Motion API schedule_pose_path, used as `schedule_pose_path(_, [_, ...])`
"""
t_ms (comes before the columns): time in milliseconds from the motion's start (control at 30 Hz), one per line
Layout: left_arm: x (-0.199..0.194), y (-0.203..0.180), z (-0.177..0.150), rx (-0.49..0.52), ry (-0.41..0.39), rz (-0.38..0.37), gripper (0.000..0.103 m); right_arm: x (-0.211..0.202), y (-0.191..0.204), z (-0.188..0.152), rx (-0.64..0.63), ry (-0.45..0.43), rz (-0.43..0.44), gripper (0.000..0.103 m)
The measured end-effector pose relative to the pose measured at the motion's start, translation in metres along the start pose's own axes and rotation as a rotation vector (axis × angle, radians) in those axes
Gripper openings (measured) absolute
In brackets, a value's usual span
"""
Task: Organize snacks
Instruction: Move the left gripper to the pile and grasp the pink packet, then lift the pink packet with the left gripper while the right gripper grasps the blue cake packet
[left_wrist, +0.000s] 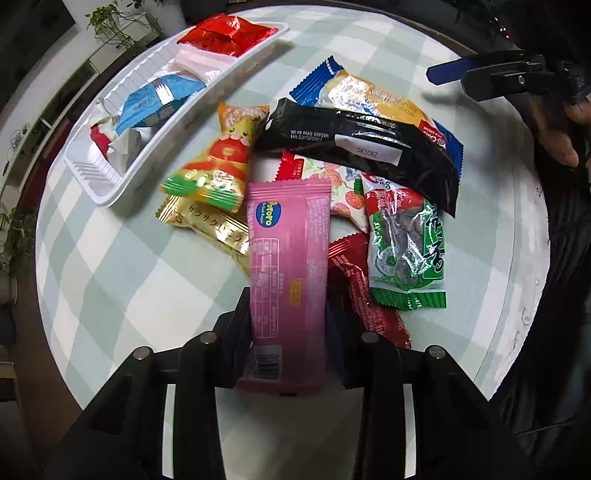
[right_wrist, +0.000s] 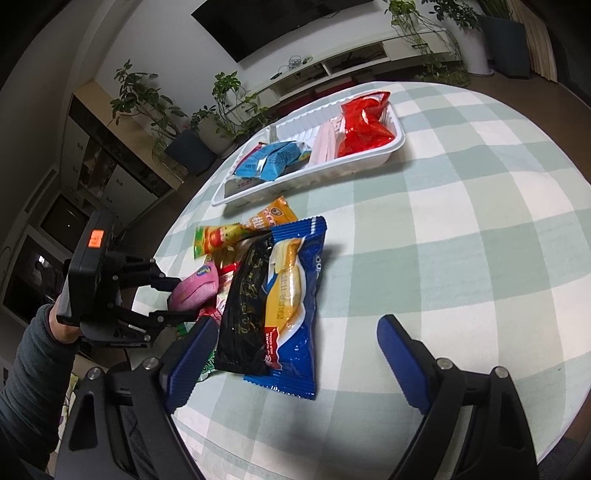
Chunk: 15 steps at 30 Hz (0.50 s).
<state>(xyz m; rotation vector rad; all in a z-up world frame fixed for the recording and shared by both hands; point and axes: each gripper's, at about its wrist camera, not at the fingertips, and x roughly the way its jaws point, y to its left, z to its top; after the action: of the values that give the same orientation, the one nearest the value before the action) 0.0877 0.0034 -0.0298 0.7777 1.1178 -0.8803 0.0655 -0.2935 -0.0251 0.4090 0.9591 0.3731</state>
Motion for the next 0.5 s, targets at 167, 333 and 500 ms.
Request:
schedule_pose_path(167, [-0.014,0.006,-0.013,-0.084,-0.046,-0.039,0.032,0.003,0.008,-0.002,-0.021,0.009,-0.011,0.091])
schedule_pose_path(333, [-0.03,0.013,-0.026,-0.196,-0.117,-0.097,0.029,0.007,0.023,-0.002,-0.066,0.017,-0.043,0.091])
schedule_pose_path(500, [-0.033,0.011,-0.042,-0.285,-0.133,-0.129,0.022,0.02,0.047,0.0,-0.154,0.047,-0.095,0.082])
